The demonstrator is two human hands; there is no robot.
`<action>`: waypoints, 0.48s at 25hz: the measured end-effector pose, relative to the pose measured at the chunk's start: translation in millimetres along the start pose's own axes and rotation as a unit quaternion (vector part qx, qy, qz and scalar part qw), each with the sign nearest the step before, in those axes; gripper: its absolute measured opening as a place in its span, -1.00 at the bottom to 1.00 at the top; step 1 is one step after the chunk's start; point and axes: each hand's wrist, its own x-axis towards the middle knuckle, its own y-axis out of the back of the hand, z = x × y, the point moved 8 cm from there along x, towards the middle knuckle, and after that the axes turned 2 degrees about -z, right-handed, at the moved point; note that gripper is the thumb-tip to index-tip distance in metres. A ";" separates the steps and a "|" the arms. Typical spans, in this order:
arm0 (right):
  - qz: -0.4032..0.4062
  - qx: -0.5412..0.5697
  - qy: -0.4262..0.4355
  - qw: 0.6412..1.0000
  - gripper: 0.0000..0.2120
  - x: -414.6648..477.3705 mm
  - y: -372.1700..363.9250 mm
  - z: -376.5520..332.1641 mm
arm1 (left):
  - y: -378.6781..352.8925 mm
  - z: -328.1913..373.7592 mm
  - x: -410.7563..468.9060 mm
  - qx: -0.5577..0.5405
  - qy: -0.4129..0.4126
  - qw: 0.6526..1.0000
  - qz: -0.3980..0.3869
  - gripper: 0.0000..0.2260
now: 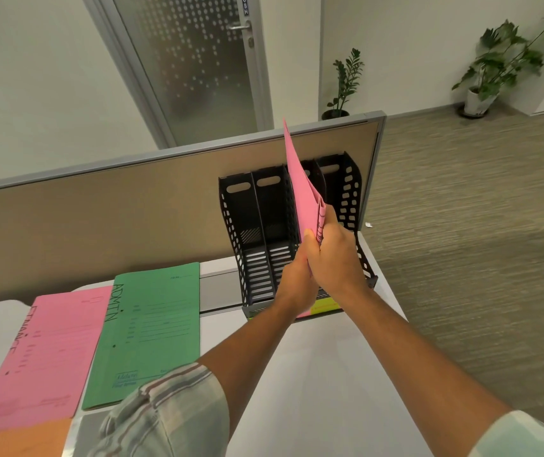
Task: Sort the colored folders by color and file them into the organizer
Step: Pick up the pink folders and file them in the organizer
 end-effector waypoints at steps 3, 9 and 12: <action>-0.069 -0.018 -0.059 0.996 -0.53 -6.3 -18.4 28.4 | -7.2 -14.0 -3.1 0.040 0.015 0.999 -0.005 -0.67; -0.128 -0.056 -0.109 0.984 -0.56 -19.9 -43.0 55.5 | -4.3 -24.0 -8.9 0.066 0.033 0.997 -0.001 -0.64; -0.154 -0.063 -0.127 0.978 -0.52 -30.4 -49.9 64.6 | -3.9 -26.9 -18.5 0.073 0.021 0.997 0.002 -0.65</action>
